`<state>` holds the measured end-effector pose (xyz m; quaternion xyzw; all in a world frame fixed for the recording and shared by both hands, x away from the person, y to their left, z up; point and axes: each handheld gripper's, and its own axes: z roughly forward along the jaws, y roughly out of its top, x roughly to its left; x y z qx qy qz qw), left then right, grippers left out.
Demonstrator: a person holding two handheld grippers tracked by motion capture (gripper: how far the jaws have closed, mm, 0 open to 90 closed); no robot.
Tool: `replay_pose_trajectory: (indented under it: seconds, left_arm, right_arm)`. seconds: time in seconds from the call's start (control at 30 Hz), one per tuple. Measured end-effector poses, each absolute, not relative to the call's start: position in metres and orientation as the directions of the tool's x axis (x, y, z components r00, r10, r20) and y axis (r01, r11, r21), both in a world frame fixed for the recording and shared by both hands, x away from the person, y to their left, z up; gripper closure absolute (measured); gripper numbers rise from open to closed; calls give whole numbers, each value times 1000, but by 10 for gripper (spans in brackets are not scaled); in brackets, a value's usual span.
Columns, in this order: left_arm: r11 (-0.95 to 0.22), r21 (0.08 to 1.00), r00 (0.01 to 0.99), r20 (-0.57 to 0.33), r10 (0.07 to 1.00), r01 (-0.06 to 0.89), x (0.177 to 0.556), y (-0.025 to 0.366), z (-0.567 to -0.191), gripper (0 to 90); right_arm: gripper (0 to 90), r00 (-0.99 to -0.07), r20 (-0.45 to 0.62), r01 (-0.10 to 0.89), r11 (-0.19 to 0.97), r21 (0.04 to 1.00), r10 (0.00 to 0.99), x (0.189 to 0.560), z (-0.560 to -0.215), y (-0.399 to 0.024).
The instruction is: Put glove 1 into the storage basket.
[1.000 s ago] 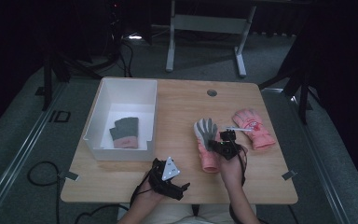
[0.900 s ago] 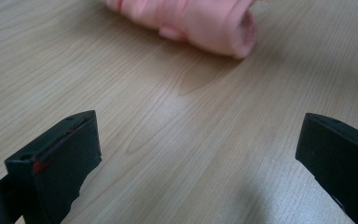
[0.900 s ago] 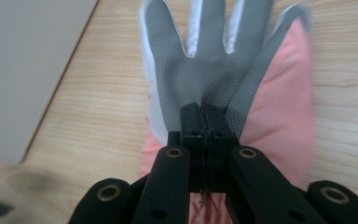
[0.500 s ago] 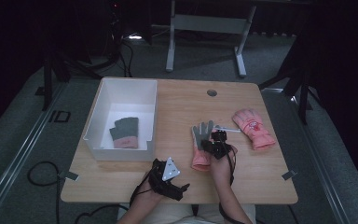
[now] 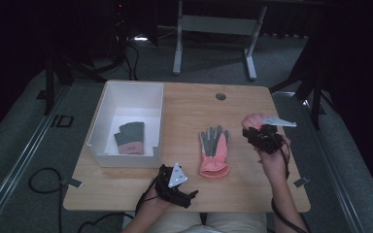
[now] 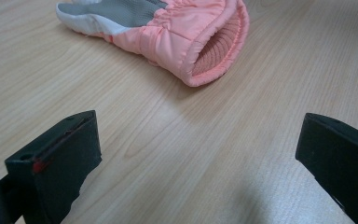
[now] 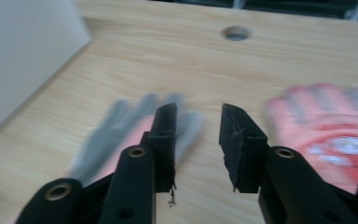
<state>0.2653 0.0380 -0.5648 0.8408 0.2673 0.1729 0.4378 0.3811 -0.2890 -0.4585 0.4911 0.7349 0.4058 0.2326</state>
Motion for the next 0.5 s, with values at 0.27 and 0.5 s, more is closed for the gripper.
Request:
replay_pose_trajectory:
  seconds: [0.27,0.5]
  left_arm:
    - [-465,828,798,36,602,314,267,40,-565,0]
    - [-465,829,791,46,610,310,266,39,-565,0]
  right_arm:
    - [610,-380,-88,518,291,804,921,408,-450,-344]
    - [557,-401,-137,540,355,764,906,434,-459,-365]
